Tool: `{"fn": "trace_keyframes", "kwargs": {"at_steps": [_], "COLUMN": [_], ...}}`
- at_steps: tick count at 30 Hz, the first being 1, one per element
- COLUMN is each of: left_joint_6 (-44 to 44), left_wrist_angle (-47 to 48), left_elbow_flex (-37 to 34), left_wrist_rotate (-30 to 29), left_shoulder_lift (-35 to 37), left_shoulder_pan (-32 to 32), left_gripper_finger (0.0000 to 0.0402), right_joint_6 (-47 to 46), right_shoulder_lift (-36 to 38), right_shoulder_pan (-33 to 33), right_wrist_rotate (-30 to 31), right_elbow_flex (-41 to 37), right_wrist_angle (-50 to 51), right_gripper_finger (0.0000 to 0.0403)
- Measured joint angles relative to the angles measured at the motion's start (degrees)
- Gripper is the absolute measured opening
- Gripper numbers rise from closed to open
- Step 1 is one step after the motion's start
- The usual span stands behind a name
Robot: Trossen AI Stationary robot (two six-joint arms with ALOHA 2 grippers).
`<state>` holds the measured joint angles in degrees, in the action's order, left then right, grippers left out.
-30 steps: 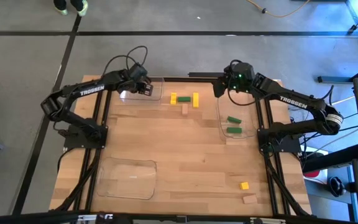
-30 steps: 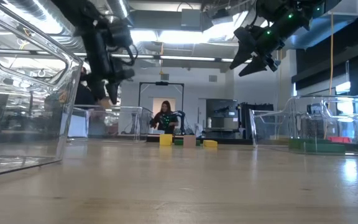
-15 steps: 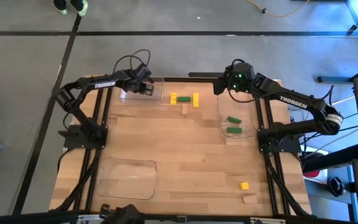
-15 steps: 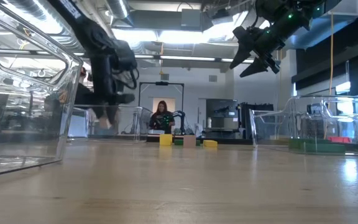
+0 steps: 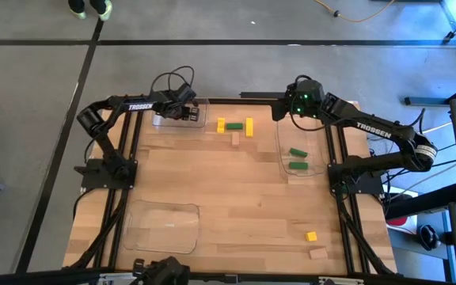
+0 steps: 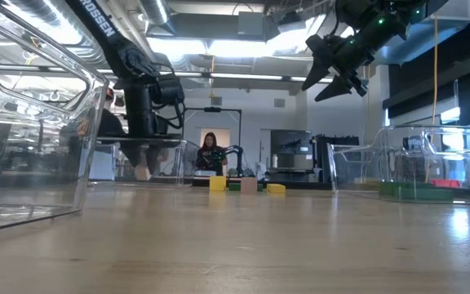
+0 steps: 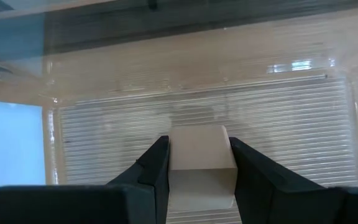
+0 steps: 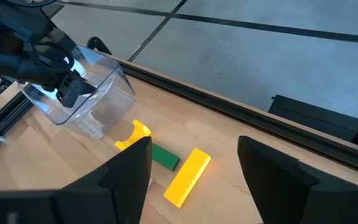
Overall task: Sort & place blocks by color
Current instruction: Put the middle left brown block into the top left transparent bin, then put the top block into the top left transparent bin
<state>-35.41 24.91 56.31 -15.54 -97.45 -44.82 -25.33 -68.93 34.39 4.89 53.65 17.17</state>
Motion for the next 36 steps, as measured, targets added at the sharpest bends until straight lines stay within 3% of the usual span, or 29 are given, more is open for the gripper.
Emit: {"fn": "trace_keyframes", "kwargs": {"at_steps": [2, 9, 14, 18, 22, 28, 32, 36], "left_joint_6": [0.29, 1.08, 1.49, 4.09, 8.56, 18.72, 20.61, 14.42], "left_wrist_angle": [0.02, 0.04, -0.15, -1.68, -7.45, -16.7, -28.19, -46.88], "left_elbow_flex": [0.0, 0.0, 0.25, 1.62, 1.71, -1.1, -8.91, -20.07], "left_wrist_rotate": [-0.18, 0.21, 3.65, 5.58, 9.46, 20.91, 27.24, 35.46], "left_shoulder_lift": [0.0, 0.0, 2.5, 8.9, 18.08, 31.85, 39.72, 45.94], "left_shoulder_pan": [-0.02, -0.1, -1.68, -3.08, -2.77, 1.39, 4.82, 6.68], "left_gripper_finger": [0.0128, 0.0216, 0.0233, 0.0235, 0.0236, 0.0237, 0.0237, 0.0237], "right_joint_6": [0.2, 0.27, 0.18, 0.09, 0.01, 0.08, 0.17, 2.0], "right_shoulder_lift": [0.0, 0.0, 0.0, -0.02, -0.03, -0.04, -0.04, -0.04], "right_shoulder_pan": [0.0, 0.0, 0.0, 0.0, 0.0, -0.32, -0.91, -2.04], "right_wrist_rotate": [0.0, 0.0, 0.0, -0.02, -1.53, -7.44, -13.3, -18.64], "right_elbow_flex": [0.0, 0.0, 0.0, 0.0, 0.0, 0.0, 0.0, 0.0], "right_wrist_angle": [0.02, -0.11, -0.16, -0.5, -2.16, -4.52, -5.73, -6.83], "right_gripper_finger": [0.0241, 0.0241, 0.0241, 0.0241, 0.0241, 0.0241, 0.0241, 0.0241]}}
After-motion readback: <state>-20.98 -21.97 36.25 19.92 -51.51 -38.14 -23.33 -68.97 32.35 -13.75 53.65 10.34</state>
